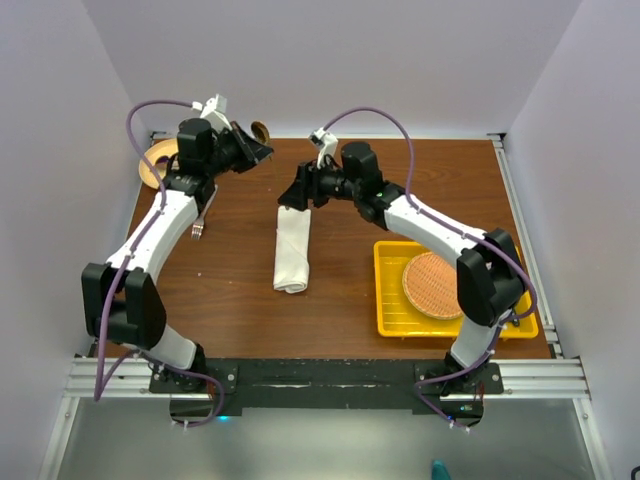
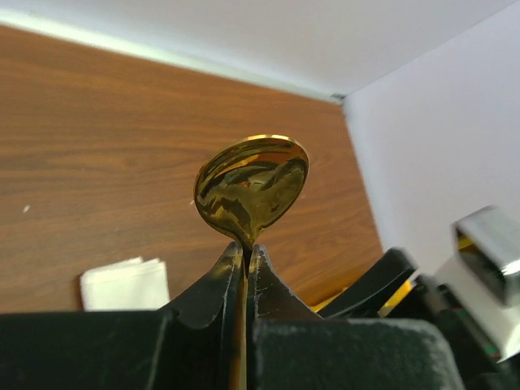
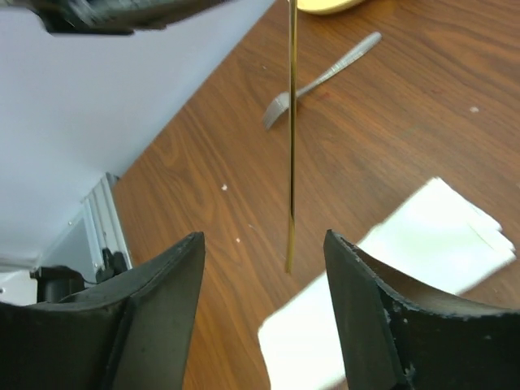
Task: Fold the napkin into a case and place the utensils inside
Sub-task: Pass from the right arm to the left, then insert the spoon into the folded napkin.
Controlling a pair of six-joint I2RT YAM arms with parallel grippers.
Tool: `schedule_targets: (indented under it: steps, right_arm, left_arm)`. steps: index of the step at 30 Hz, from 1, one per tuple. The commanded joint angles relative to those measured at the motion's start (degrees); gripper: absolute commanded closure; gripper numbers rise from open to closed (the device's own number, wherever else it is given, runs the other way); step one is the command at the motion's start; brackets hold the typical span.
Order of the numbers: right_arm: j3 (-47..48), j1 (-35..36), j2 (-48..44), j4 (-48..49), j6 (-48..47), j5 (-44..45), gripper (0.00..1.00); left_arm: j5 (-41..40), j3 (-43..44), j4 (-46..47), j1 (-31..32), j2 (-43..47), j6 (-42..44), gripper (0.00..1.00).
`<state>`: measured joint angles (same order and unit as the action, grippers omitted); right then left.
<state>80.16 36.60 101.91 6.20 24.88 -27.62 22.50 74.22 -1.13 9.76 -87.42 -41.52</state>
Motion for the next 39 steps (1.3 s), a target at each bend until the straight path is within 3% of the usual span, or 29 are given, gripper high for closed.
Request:
schedule_targets:
  steps: [1, 17, 39]
  right_arm:
    - [3.3, -5.0, 2.0, -9.0, -2.5, -3.8, 0.33]
    - [14.4, -9.3, 21.2, -14.4, -1.2, -4.0, 0.45]
    - [17.3, -11.3, 31.7, -12.4, 4.5, -8.5, 0.47]
  left_arm:
    - [-0.4, 1.6, -5.2, -0.1, -3.2, 6.6, 1.0]
    - [-3.9, 12.4, -11.5, 4.7, -19.4, 17.2, 1.0]
    - [-5.5, 16.2, -13.3, 7.6, -28.2, 14.5, 1.0]
